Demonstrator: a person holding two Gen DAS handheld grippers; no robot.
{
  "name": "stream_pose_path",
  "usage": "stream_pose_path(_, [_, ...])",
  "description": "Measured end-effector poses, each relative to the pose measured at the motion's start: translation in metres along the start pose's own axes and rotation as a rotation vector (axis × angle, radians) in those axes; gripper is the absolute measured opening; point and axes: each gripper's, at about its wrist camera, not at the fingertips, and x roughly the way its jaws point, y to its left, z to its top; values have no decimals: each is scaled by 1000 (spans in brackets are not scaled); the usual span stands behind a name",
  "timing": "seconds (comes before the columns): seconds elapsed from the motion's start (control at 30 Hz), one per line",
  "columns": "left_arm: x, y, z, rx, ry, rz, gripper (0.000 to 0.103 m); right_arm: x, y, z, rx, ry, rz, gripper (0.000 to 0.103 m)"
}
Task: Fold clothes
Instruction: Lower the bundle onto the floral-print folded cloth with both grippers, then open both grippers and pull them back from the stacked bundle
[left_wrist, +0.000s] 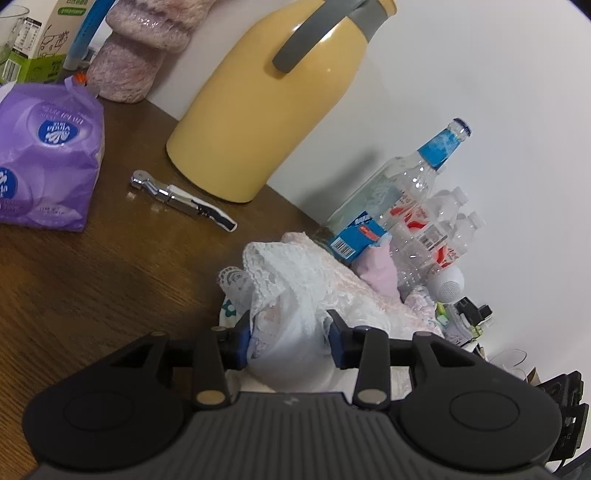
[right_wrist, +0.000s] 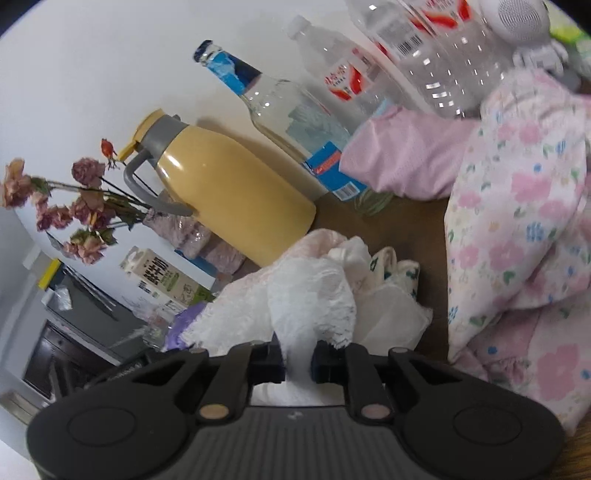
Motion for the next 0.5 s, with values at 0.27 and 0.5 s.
stream_pose_path(0.27, [-8,2,8,53,-14,20,33,-20,9,7,-45,-30,-99,39])
stream_pose_path(0.5, [-16,3,16,57,-16,50,49,-56,45,10,-243,-218,-323,42])
